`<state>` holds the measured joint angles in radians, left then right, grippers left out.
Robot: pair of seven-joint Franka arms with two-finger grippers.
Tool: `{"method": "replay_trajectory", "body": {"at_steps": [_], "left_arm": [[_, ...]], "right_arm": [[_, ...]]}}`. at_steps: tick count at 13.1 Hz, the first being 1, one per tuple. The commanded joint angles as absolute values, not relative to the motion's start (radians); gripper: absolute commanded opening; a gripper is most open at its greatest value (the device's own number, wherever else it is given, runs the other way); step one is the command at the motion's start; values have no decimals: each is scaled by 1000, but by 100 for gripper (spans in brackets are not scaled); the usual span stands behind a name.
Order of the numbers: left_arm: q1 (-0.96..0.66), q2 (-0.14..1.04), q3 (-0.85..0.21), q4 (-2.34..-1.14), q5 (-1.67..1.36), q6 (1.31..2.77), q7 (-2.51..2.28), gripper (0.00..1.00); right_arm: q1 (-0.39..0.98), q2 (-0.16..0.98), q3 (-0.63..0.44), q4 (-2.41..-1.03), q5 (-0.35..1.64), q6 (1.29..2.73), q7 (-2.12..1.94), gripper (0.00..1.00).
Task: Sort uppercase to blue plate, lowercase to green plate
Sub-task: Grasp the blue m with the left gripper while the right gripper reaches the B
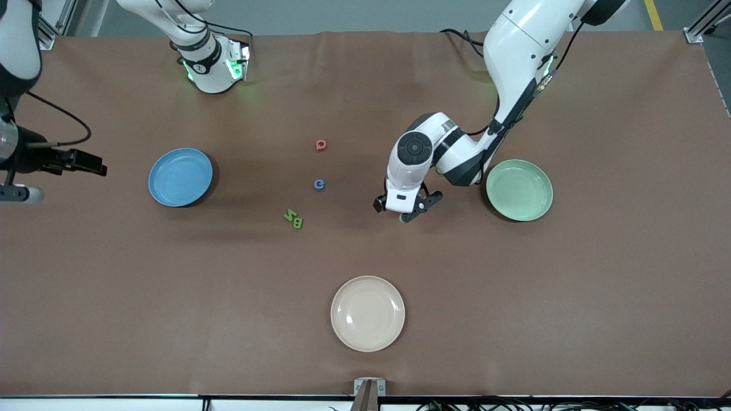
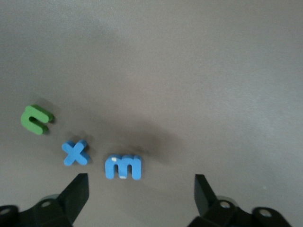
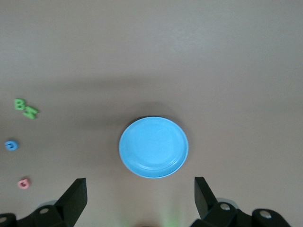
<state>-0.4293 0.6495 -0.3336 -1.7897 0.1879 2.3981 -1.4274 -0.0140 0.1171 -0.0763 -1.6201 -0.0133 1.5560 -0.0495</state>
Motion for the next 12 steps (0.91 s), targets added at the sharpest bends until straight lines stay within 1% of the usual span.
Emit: {"method": "replay_trajectory", "body": {"at_steps": [1,3,5,8,11,12], "left_arm": [[-431,669,-331,-1807,258,2459,-1468,90],[-433,681,-331,-1816,262,2477,-1491,86],[-433,683,-331,-1822,287,2477,-1506,84],[-430,677,-331,-1848,290,2477,-1509,84],[-434,675,-331,-1853,290,2477,-1509,83],[-434,675,-331,-1853,290,2477,-1511,78]], "right_arm": [[-9,141,-66,-1577,-49,1529,-28,100],[-6,143,-63,-1588,-26,1538,1,100],[34,155,-61,-1623,8,1596,43,100],[107,163,-61,-1713,67,1721,162,100],[210,219,-61,-1727,71,1784,282,100],[231,235,-60,-1729,72,1805,302,100]]}}
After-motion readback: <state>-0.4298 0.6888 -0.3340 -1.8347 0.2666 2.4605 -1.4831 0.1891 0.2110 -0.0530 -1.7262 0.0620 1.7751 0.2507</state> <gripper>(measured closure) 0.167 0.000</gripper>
